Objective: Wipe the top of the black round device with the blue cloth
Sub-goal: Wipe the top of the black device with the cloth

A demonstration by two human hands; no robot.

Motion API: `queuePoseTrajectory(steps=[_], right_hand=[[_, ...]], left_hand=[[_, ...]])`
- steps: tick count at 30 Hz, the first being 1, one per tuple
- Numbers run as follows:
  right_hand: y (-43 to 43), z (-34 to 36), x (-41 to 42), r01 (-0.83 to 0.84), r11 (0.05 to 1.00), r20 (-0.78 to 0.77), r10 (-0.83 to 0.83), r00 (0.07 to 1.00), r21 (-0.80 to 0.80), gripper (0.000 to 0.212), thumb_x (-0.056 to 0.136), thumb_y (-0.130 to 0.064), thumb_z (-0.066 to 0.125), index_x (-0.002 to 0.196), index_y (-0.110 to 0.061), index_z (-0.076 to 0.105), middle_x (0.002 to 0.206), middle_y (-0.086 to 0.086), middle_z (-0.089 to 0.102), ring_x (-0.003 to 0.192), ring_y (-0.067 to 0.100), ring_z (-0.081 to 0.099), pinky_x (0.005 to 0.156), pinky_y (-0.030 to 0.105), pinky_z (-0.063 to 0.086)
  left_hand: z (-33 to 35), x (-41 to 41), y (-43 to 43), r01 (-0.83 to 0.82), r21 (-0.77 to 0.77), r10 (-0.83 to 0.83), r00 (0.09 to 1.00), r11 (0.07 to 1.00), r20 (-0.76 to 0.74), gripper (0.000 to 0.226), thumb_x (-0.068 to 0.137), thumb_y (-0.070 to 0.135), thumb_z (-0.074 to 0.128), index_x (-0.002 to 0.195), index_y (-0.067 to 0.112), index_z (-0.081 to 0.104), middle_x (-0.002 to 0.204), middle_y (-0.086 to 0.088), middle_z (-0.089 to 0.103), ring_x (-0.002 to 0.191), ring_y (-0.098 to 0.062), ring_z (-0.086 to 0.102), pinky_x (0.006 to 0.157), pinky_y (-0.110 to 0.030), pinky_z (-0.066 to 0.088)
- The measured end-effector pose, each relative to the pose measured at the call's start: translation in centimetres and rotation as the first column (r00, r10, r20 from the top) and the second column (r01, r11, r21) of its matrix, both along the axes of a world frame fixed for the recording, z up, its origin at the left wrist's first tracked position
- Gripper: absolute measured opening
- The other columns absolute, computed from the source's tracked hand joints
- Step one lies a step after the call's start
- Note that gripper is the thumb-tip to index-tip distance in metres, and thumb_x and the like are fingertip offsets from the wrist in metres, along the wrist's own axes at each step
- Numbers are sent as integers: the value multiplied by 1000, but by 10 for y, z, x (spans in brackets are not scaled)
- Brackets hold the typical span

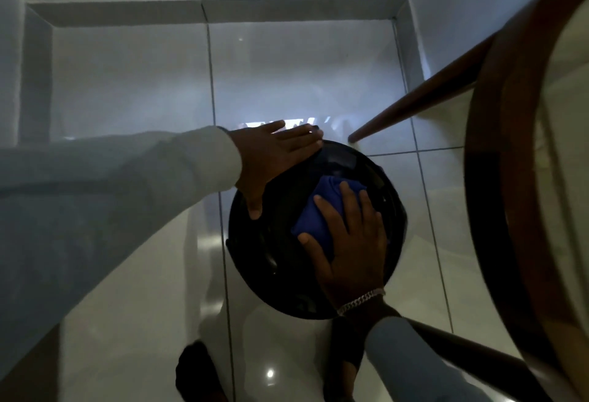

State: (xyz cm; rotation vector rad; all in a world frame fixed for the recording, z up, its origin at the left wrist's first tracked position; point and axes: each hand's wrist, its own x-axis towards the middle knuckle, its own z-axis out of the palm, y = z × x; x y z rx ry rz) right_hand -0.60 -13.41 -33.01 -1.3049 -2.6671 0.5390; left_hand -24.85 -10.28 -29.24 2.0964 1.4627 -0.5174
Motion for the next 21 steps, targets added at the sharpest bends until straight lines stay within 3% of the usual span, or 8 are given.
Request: queuePoseTrajectory(steps=[7, 10, 12, 15, 18, 21], right_hand=[[-19, 2, -40, 172, 981, 0, -173, 985, -94, 63, 84, -64, 44, 141, -37, 35, 158, 7, 25, 147, 34, 14, 116, 55, 14], [-44, 1, -15, -61, 997, 11, 62, 998, -51, 61, 87, -61, 45, 142, -38, 35, 156, 7, 29, 145, 33, 21, 114, 57, 25], [-52, -1, 17, -117, 993, 21, 117, 993, -26, 61, 88, -60, 45, 143, -38, 32, 155, 6, 29, 144, 33, 24, 110, 59, 31], [-44, -1, 34, 82, 996, 1, -82, 997, -26, 61, 87, -58, 46, 142, -34, 33, 155, 10, 28, 144, 34, 22, 110, 61, 29], [-21, -2, 1, 265, 964, -3, -266, 964, -25, 62, 86, -59, 46, 141, -32, 36, 156, 13, 28, 145, 36, 21, 113, 60, 24], [-24, -3, -29, 208, 977, 39, -206, 978, -54, 65, 86, -63, 43, 143, -36, 31, 159, 11, 22, 147, 36, 13, 117, 55, 12]], left_hand=[[-5, -4, -4, -24, -13, 25, 997, 1000, 73, 154, 42, 61, 83, 145, 13, -22, 157, -7, -25, 143, -15, -23, 118, -40, -2], [-5, -3, -6, -17, -5, 17, 998, 1000, 66, 153, 44, 58, 84, 144, 15, -24, 157, -6, -27, 144, -17, -23, 120, -43, -1], [-1, -1, -6, 3, -11, -2, 999, 1000, 50, 152, 46, 58, 82, 144, 14, -25, 156, -8, -28, 144, -21, -22, 121, -47, 0], [-2, 0, -6, 11, 10, -11, 1000, 1000, 24, 152, 46, 59, 81, 144, 12, -25, 156, -10, -27, 145, -23, -20, 121, -48, 3], [-5, 0, -6, 25, 37, -25, 1000, 999, 2, 153, 45, 62, 80, 144, 11, -24, 157, -11, -26, 146, -23, -19, 121, -46, 1], [-6, 2, -7, 24, 49, -23, 999, 998, -31, 154, 43, 64, 80, 143, 11, -25, 157, -11, -25, 145, -23, -19, 119, -44, -1]])
